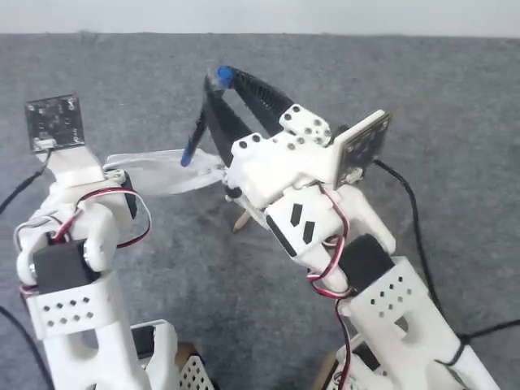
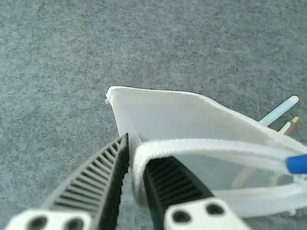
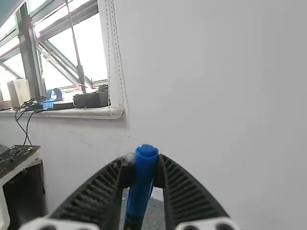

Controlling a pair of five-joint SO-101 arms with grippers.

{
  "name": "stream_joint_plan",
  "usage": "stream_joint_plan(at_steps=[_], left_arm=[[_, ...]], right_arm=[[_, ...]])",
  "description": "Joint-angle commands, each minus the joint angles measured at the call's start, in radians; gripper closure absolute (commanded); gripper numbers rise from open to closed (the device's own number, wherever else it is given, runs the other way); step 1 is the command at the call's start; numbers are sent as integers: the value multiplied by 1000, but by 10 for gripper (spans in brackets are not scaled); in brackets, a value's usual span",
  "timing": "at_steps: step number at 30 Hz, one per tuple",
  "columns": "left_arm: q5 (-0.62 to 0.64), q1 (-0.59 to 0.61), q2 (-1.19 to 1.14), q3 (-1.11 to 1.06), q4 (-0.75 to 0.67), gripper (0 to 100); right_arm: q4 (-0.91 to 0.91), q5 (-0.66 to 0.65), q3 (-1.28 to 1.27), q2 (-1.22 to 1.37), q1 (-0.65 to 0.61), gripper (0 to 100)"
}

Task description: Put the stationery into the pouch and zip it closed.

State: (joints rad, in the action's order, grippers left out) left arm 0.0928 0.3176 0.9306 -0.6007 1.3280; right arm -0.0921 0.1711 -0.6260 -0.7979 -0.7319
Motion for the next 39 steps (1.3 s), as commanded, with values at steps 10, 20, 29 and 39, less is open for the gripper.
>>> stream_joint_plan(at_steps=[10,20,29,39], left_arm=[[-9,-6,11,21,-38,989],[-9,-6,11,24,-38,989],[-9,-6,11,24,-38,989],[-9,-6,11,24,-38,989]], right_arm=[[-7,-37,3,-177,-16,992],[18,-35,-75,-202,-51,992],[176,-109,-198,-177,-59,992],[248,-110,-203,-1,-51,992]])
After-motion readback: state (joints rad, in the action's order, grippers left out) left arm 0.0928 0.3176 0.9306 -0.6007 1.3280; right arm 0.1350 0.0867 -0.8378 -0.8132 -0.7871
